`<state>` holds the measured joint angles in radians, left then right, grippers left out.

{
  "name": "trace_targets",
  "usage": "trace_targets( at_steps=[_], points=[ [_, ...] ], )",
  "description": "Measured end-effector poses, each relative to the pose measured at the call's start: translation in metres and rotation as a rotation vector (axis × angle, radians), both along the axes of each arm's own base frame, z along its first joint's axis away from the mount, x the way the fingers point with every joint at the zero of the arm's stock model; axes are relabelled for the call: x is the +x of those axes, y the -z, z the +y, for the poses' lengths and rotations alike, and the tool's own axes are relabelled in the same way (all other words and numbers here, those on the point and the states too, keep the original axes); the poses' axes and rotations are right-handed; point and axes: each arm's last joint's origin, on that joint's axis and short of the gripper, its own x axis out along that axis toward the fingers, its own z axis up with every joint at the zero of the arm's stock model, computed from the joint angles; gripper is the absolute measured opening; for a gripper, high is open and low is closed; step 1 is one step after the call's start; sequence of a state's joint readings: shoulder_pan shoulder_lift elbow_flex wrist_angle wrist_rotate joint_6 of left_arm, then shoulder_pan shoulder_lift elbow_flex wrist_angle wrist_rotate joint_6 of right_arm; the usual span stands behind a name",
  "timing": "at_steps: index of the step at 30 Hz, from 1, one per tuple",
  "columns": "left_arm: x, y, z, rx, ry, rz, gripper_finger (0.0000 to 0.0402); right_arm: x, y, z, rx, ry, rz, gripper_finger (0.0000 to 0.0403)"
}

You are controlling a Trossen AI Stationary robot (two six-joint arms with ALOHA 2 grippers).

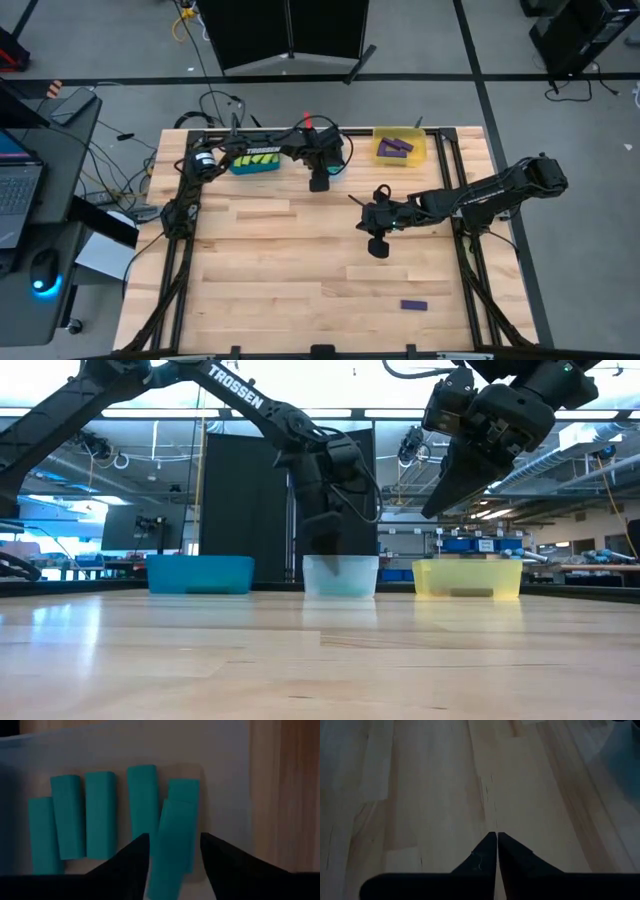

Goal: Sort blocks
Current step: Put the blue block into the transparent bin, then put the violet block into the yellow bin

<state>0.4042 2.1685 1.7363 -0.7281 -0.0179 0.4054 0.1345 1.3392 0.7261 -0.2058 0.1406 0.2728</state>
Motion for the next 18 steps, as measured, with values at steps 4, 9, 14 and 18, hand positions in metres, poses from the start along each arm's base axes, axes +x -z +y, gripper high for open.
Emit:
trace_targets(
  at_steps=[4,9,14,18],
  points=[
    [0.000,-0.005,-0.001,-0.011,-0.013,-0.022,0.0188,0.000,0.000,0.000,-0.002,-0.002,0.001,0.0035],
    [-0.003,-0.025,-0.004,-0.027,-0.003,-0.135,0.0159,-0.008,-0.007,0.000,-0.011,-0.001,0.006,0.0039],
    [-0.011,-0.046,-0.021,-0.008,0.040,-0.375,0.0111,-0.025,-0.023,0.005,-0.022,-0.010,-0.011,0.0030],
    [-0.029,-0.052,-0.046,0.031,0.076,-0.563,0.0082,-0.036,-0.026,0.014,-0.005,-0.025,0.020,0.0010]
  ],
)
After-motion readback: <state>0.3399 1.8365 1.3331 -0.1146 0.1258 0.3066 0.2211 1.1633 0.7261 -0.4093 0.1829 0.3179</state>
